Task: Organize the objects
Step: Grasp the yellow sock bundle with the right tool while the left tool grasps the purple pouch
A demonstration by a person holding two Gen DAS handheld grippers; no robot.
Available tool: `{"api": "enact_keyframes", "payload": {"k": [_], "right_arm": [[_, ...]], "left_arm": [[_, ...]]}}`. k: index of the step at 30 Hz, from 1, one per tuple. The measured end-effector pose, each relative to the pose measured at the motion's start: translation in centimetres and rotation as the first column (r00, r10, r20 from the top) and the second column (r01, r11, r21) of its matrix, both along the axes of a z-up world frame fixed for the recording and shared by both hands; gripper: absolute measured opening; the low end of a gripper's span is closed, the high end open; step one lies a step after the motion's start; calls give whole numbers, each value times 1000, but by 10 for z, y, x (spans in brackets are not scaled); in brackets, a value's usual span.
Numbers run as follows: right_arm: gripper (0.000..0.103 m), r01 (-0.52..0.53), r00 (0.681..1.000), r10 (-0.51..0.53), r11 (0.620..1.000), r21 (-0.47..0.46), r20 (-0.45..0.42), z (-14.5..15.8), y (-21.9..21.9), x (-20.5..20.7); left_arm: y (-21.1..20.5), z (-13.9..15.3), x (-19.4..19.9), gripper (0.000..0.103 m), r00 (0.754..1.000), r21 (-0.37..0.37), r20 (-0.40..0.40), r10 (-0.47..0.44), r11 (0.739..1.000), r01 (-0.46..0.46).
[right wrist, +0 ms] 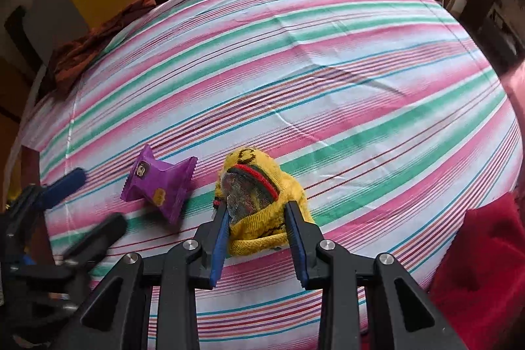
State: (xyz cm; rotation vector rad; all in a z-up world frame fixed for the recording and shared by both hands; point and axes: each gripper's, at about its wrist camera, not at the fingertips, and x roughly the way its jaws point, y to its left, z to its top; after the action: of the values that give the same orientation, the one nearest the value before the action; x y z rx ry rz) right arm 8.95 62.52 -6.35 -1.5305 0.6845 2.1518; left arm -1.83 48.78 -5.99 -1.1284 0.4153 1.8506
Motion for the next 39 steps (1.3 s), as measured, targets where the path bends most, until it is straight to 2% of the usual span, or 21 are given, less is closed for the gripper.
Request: {"api": "enact_keyframes", "payload": {"k": [6, 8, 10, 12, 20, 27, 32, 35, 39], "right_arm": [[33, 26, 1000, -27, 999, -41, -12, -3, 6, 3], [34, 30, 999, -30, 998, -51, -14, -8, 10, 0], [35, 27, 1000, -27, 998, -53, -10, -9, 10, -1], [35, 20, 1000, -20, 998, -53, 1, -12, 10, -7], [36, -19, 1000, 20, 999, -50, 19, -15, 6, -15], [35, -16, 1000, 16, 998, -56, 1, -13, 7, -14], [32, -61, 996, 58, 997, -57, -62, -5, 2, -16], [28, -101, 992, 101, 995, 3, -74, 5, -9, -19], [26, -157, 986, 160, 986, 62, -42, 8, -27, -28]], "left_arm": [[29, -19, 0, 79, 1000, -50, -8, -27, 998, 27], [35, -26, -2, 76, 999, -66, -18, -32, 997, 31], [41, -35, -4, 53, 999, -87, 4, -37, 995, 37], [38, -42, -6, 44, 999, -90, 25, -37, 995, 39], [0, -38, -2, 43, 999, -30, 53, 8, 1000, -6], [-45, -20, 7, 43, 997, 25, 52, 56, 998, -57], [-78, -4, 2, 43, 991, 78, 94, 98, 991, -105], [-102, 12, -5, 43, 982, 126, 146, 122, 982, -140], [-132, 38, -9, 43, 981, 184, 139, 133, 970, -158]]}}
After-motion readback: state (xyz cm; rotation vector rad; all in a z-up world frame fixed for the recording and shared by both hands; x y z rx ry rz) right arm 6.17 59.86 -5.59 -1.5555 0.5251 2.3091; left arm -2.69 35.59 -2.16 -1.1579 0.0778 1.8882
